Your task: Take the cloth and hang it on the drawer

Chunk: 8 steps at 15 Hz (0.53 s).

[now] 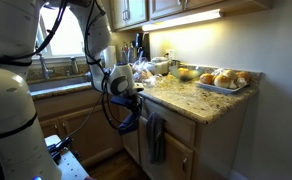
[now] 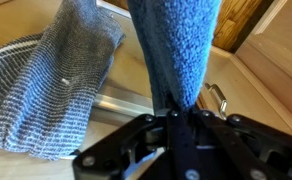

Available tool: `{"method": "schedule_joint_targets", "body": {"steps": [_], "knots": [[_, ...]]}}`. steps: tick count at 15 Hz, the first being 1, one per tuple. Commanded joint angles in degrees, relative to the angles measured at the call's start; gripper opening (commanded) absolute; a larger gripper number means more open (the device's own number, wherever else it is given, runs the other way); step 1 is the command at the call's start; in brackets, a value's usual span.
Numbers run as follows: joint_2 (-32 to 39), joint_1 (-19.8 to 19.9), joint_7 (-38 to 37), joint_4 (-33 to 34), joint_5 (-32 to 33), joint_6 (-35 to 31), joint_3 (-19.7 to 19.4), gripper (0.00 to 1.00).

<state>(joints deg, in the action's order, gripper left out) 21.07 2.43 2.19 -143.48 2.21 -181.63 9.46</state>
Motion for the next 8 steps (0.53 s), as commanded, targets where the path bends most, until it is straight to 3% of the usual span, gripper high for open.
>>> {"method": "schedule_joint_targets", "body": {"steps": [1,8], "knots": [[-2.59,3.75,0.76,-3.71,-1.01,-2.42,3.33,0.06],[-0.74,13.28,0.24,-4.74,-1.66,-5.54,13.0,0.07]]}}
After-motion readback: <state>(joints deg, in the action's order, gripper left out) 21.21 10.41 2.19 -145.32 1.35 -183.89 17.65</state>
